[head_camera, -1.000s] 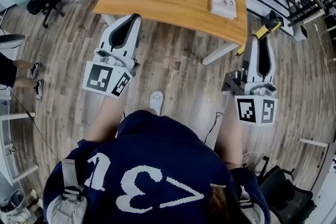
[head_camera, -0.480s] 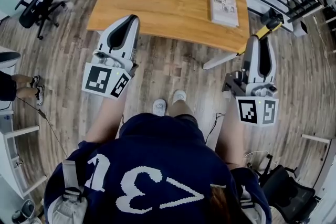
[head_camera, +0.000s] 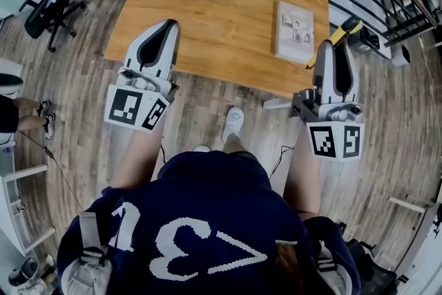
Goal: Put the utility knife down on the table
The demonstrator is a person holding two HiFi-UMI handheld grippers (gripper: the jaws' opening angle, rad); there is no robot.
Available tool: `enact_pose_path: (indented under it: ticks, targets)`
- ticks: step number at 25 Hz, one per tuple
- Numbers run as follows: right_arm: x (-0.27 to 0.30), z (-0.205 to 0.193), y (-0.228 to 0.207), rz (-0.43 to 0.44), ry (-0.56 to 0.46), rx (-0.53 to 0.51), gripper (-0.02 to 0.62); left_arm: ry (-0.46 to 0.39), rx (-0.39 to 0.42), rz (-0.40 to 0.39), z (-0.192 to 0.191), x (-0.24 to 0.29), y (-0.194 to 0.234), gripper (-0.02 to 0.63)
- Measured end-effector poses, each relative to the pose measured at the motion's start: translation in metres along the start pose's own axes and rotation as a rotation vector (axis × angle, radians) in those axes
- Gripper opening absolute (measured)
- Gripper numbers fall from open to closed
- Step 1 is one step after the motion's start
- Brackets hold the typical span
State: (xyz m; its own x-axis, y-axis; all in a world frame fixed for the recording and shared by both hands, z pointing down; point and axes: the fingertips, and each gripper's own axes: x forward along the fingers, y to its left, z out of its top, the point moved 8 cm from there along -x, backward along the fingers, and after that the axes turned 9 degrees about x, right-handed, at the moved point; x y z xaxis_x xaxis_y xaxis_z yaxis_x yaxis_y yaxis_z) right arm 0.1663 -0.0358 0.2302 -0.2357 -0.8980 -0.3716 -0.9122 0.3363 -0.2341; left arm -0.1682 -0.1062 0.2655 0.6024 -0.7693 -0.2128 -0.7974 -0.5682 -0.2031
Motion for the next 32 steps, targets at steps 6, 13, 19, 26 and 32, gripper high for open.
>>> enact_pose_path:
  ticks: [6,13,19,26,32]
  targets:
    - [0.072,0.000,-0.071,0.056,0.012,0.004,0.127,-0.018,0.011,0.066,-0.011,0.084,0.010,0.026]
    - [0.120,-0.007,-0.136,0.077,0.023,0.035,0.127,-0.013,0.016,0.082,-0.026,0.153,-0.002,0.025]
    - [0.145,-0.023,-0.152,0.077,0.050,0.067,0.127,0.004,0.013,0.070,-0.034,0.187,0.002,0.025]
    - [0.161,-0.057,-0.155,0.026,0.137,0.089,0.127,0.059,-0.010,0.023,-0.063,0.210,0.017,0.025]
    - [0.166,-0.137,-0.160,-0.028,0.330,0.100,0.127,0.126,-0.040,-0.023,-0.106,0.214,0.025,0.026]
